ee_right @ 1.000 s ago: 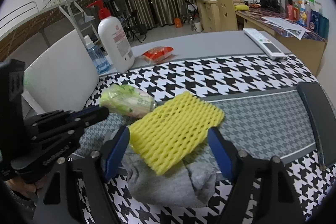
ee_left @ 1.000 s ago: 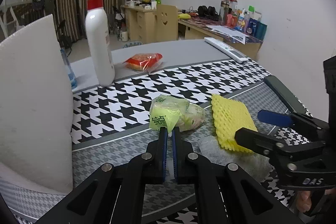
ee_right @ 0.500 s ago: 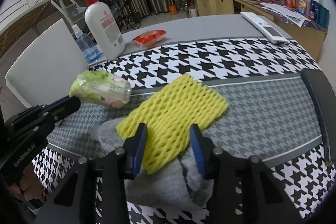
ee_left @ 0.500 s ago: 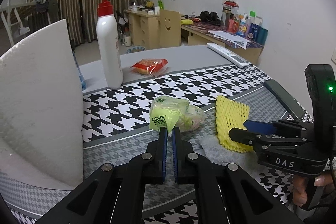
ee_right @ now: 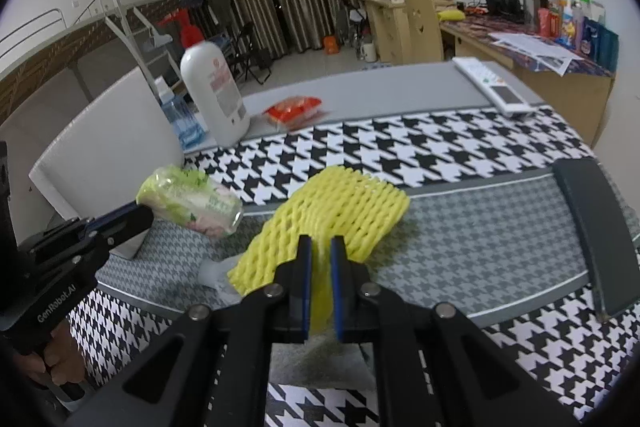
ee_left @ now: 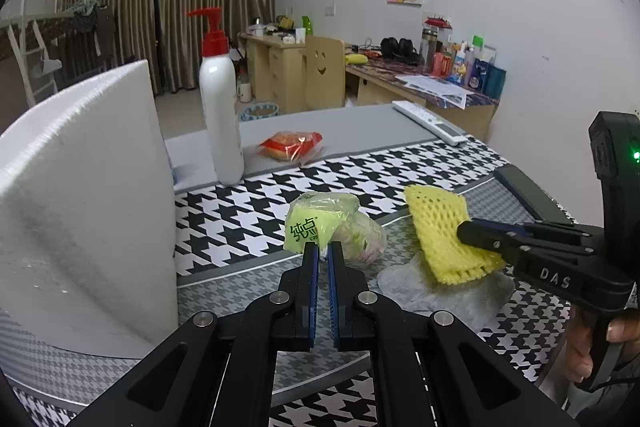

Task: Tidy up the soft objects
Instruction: 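Lift and carry the packet over the foam box with the left tool while the right tool carries the sponge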

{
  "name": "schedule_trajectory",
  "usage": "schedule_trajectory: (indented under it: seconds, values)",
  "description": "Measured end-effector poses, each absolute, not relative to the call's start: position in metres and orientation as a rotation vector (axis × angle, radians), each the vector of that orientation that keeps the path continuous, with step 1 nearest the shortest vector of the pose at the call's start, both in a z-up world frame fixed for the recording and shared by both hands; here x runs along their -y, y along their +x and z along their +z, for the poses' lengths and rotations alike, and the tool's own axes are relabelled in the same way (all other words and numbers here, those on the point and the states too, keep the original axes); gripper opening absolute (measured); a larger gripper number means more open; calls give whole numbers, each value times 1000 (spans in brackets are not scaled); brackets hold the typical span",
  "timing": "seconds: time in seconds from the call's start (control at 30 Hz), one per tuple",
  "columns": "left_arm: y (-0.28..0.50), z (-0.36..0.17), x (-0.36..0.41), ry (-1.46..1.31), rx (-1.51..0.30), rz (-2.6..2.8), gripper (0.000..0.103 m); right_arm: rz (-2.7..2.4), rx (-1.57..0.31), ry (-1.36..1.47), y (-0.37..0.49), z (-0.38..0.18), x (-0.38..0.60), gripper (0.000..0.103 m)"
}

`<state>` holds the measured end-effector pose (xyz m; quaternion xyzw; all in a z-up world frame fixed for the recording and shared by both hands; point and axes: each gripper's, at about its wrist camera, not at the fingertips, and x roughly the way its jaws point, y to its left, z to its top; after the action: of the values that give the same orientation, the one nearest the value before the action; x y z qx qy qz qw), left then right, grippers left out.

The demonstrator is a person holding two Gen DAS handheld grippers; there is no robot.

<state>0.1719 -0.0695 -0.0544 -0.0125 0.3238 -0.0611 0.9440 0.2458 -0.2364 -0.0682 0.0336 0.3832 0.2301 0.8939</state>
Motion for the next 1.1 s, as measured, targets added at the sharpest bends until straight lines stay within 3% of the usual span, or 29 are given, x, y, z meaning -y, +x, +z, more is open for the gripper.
schedule_trajectory:
  seconds: [1.1]
  values:
    - [127, -13, 53, -23, -531, -102, 5, 529, -661, 40, 206, -27, 220, 11]
